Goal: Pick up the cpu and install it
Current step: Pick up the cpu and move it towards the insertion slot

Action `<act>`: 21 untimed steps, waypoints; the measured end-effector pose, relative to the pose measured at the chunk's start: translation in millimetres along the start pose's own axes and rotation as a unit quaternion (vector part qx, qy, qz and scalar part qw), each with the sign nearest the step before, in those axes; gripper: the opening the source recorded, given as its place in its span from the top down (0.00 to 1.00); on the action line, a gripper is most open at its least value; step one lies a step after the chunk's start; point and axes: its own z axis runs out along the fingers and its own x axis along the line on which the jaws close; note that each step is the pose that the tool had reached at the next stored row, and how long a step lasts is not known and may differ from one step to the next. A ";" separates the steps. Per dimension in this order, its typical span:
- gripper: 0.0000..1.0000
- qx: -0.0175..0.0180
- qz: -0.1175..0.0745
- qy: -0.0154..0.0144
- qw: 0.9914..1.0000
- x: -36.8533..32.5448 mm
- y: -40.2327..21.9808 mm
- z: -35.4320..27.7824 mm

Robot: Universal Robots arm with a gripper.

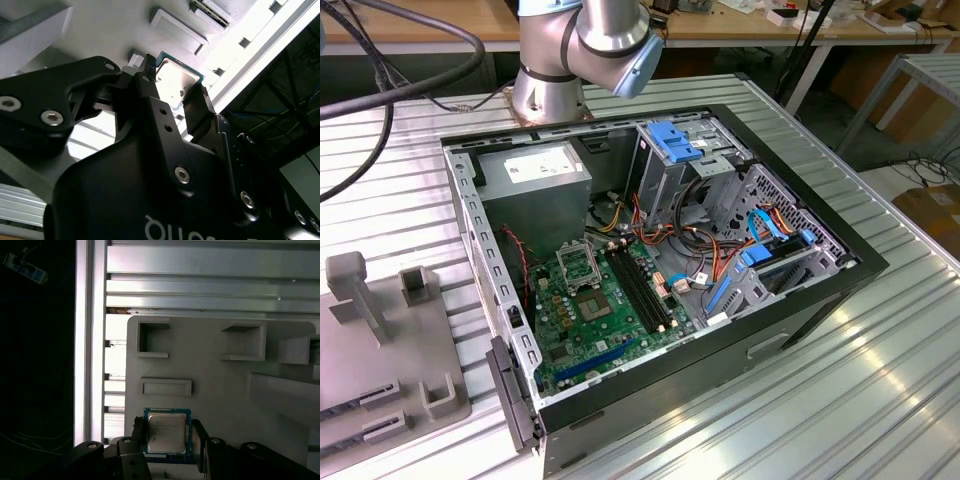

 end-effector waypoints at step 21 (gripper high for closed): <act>0.53 0.000 0.000 0.000 1.000 1.0 0.3 -32.6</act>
